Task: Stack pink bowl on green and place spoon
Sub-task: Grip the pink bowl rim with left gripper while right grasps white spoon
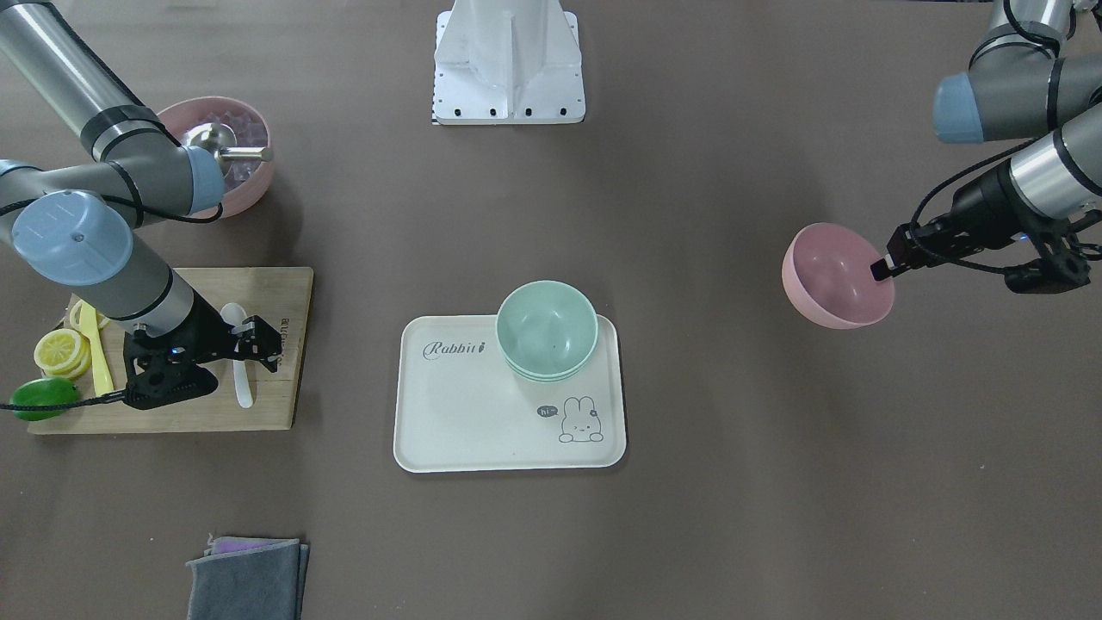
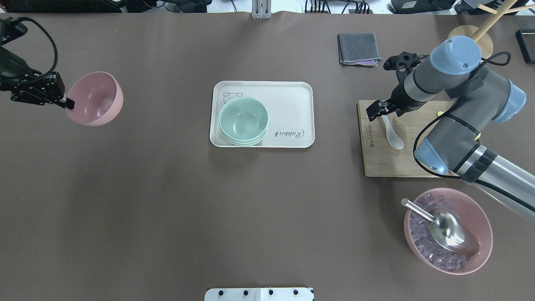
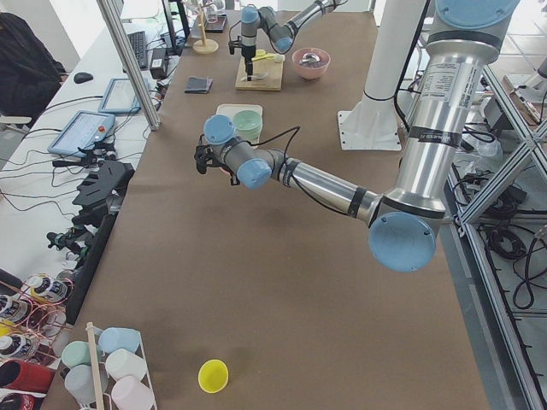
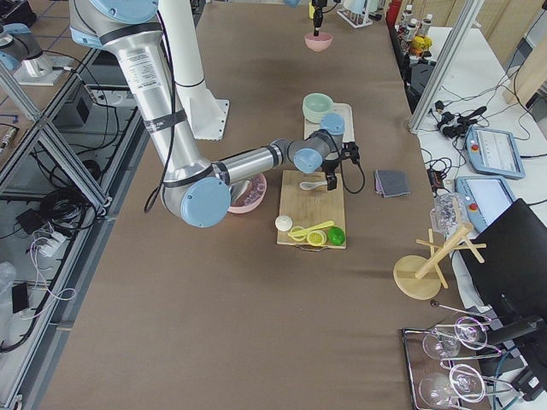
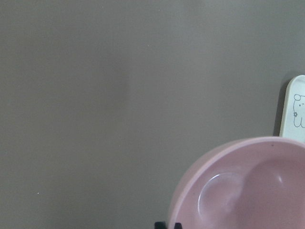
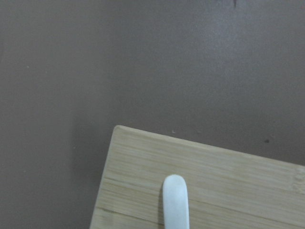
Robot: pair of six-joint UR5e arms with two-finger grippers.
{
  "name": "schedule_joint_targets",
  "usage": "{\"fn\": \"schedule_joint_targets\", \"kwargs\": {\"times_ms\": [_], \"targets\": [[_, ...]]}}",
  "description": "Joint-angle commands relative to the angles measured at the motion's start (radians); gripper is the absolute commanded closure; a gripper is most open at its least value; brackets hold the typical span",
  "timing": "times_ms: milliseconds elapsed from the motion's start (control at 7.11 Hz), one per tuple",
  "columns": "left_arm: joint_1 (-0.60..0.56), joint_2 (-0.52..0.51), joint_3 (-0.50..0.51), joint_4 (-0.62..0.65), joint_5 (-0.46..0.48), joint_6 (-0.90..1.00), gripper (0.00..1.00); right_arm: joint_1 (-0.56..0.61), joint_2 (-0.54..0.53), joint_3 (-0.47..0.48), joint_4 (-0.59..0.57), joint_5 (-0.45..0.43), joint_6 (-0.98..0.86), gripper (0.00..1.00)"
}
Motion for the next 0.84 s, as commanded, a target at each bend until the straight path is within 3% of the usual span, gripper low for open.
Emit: {"fn": "schedule_joint_targets", "kwargs": {"times_ms": [0, 141, 281, 704], "targets": [[0.0, -0.004, 0.0, 0.001, 0.0, 0.0, 1.0, -0.006, 0.0, -0.017, -0.003, 0.002, 0.008, 0.35], [0.0, -0.004, -0.002, 0.001, 0.0, 0.0, 1.0, -0.006, 0.003, -0.015, -0.023, 0.002, 0.008, 0.55], [0.0, -0.004, -0.002, 0.001, 0.0, 0.0, 1.0, -0.006, 0.008, 0.0, -0.064, 0.004, 0.006, 0.69], [0.0, -0.002, 0.001, 0.001, 0.0, 0.0, 1.0, 0.01, 0.008, 0.014, -0.073, 0.027, 0.004, 0.7]]}}
